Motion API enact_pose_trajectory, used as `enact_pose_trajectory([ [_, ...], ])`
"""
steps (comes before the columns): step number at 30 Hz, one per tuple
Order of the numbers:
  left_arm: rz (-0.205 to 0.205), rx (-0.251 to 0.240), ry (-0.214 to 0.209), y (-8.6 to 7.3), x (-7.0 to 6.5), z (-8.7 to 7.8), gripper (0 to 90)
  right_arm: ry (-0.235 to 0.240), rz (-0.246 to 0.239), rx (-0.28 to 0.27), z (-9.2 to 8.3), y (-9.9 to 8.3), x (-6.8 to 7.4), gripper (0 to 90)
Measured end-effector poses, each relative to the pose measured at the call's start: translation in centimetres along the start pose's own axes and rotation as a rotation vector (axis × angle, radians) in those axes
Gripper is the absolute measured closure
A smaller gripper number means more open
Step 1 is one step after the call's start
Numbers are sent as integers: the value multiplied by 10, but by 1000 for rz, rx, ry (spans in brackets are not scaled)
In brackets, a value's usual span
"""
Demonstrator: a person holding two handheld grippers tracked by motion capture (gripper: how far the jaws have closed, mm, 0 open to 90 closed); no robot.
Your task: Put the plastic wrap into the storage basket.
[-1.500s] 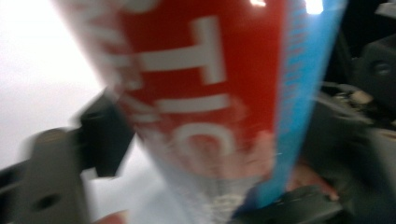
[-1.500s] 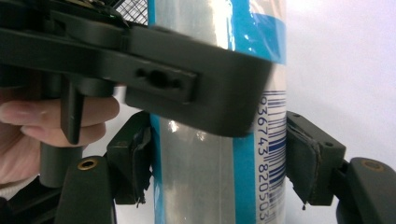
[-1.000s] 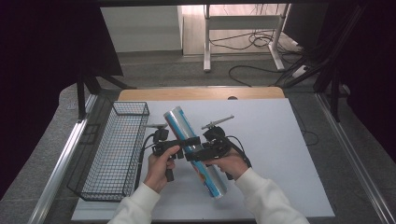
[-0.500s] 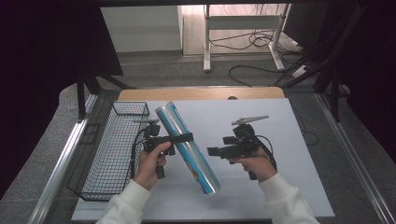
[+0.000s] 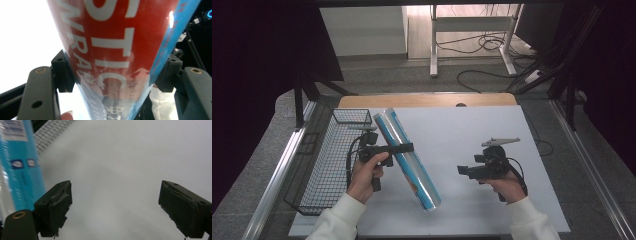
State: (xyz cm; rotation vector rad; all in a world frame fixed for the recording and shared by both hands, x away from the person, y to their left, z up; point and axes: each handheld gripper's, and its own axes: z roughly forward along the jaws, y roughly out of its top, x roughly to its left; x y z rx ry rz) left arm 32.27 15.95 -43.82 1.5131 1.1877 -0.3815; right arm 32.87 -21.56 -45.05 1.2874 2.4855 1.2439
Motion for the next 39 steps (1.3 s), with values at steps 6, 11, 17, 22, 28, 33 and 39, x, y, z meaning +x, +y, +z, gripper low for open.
enact_pose_trajectory([
  [6,20,4,9,0,-5,-13,321,-99,-53,11,-5,-12,-2,120],
  [11,32,14,28,2,-6,-21,320,-130,-36,1,-8,-15,-7,120],
  [17,44,11,52,3,-7,-30,321,-170,-51,19,-9,-16,-3,120],
  [22,54,5,47,8,-13,-42,321,-189,-62,21,-8,-15,0,120],
  [28,76,-14,58,16,-18,-62,321,-200,-51,26,-8,-17,-3,120],
  [33,88,-17,80,19,-20,-79,321,-207,-61,29,-6,-16,-3,120],
  [39,91,-21,107,21,-16,-95,321,-215,-56,28,-8,-16,-5,120],
])
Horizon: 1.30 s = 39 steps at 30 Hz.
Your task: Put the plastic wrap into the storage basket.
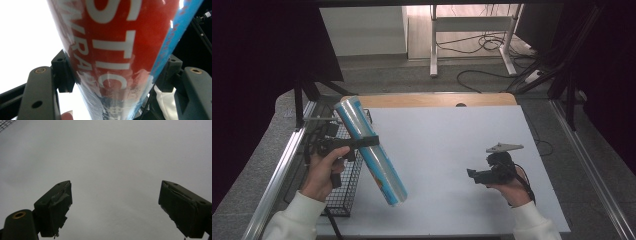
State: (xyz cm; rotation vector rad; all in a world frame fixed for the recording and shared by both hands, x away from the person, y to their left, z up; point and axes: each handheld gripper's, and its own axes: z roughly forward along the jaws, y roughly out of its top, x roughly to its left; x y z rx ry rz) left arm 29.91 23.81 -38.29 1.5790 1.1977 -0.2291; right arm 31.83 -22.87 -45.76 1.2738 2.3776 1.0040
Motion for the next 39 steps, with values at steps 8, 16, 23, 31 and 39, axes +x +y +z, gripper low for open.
enact_pose_trajectory([
  [8,-12,-23,18,3,9,-22,321,-5,-4,7,4,0,1,120],
  [16,-36,-40,47,5,21,-36,321,-22,20,10,5,-2,-3,120],
  [23,-44,-47,69,8,28,-46,321,-27,18,12,6,-2,-3,120],
  [31,-44,-77,102,17,27,-69,321,-40,15,3,4,-1,-3,120],
  [39,-56,-96,163,23,31,-98,321,-51,25,13,5,-2,-5,120],
])
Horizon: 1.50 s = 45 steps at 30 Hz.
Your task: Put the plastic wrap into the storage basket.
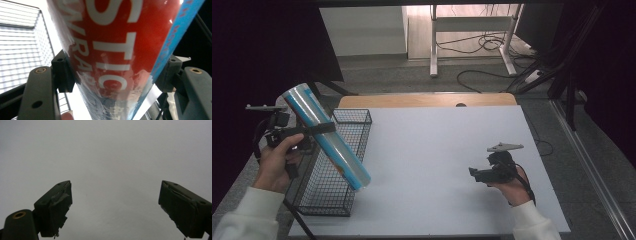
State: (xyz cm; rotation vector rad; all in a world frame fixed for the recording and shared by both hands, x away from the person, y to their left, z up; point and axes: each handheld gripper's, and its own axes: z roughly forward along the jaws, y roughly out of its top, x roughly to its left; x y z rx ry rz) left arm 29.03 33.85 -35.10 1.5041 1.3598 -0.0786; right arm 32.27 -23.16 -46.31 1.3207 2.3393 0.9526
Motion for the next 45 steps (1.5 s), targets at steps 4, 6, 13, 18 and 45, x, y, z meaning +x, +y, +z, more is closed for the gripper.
enact_pose_trajectory([
  [4,-2,-12,22,2,5,-12,321,-3,0,0,-1,1,0,120],
  [6,6,-3,40,4,10,-18,321,-3,1,-1,-1,1,0,120],
  [13,-14,-3,98,9,23,-33,321,-8,1,3,1,0,-1,120],
  [18,-21,6,148,11,32,-37,321,-12,5,7,2,0,-1,120],
  [45,-41,135,247,-11,64,0,321,-15,3,13,5,-1,-1,120],
])
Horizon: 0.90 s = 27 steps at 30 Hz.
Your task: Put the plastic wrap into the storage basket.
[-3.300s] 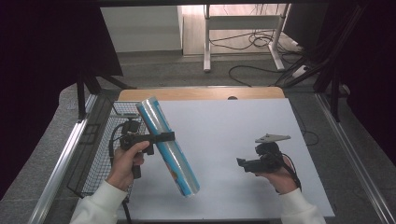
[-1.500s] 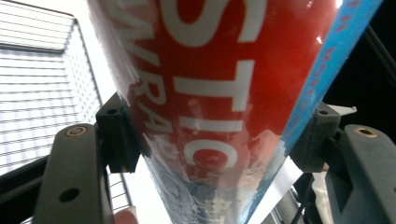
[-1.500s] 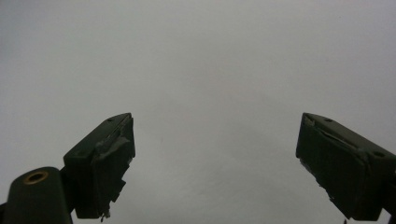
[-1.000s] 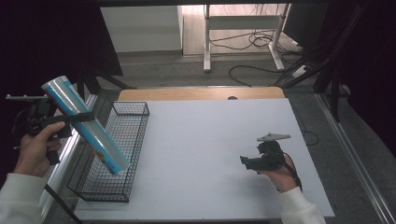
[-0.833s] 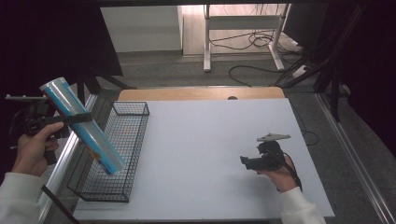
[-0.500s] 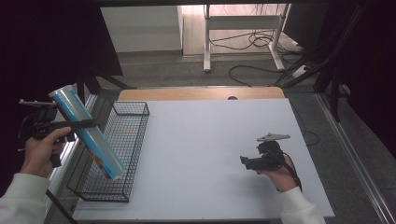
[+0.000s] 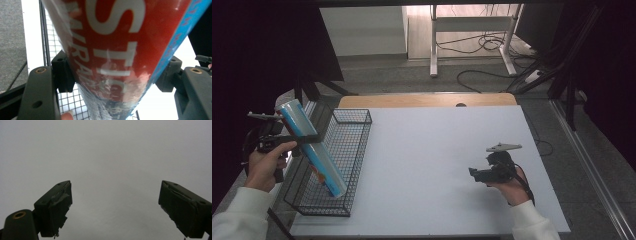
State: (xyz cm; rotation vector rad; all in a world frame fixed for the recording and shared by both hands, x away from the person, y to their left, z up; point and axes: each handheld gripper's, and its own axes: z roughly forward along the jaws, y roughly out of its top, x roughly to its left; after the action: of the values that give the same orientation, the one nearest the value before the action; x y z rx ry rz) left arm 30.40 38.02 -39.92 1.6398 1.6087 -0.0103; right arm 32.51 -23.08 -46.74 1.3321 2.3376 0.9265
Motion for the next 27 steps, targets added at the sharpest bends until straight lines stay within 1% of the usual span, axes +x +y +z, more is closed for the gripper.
enact_pose_trajectory([
  [3,6,15,9,-1,0,5,321,1,0,1,1,0,0,120],
  [7,8,35,10,-3,0,13,321,2,1,5,1,0,0,120],
  [10,-1,33,6,-3,-1,18,321,2,3,8,1,0,-1,120],
  [11,3,33,10,-3,-1,19,321,1,6,9,1,-1,-1,120],
  [15,-3,27,17,-1,-3,24,321,-1,7,10,2,-1,-2,120],
  [17,-13,18,27,1,-4,29,320,-3,6,10,3,0,-1,119],
  [19,-20,7,50,3,-5,36,320,-1,4,9,3,0,-1,120],
  [20,-22,5,54,5,-6,40,319,3,2,10,4,0,0,119],
  [24,-31,7,79,12,-8,56,320,2,1,4,4,0,-1,119],
  [27,-47,12,98,17,-8,67,320,3,5,2,3,0,-2,120],
])
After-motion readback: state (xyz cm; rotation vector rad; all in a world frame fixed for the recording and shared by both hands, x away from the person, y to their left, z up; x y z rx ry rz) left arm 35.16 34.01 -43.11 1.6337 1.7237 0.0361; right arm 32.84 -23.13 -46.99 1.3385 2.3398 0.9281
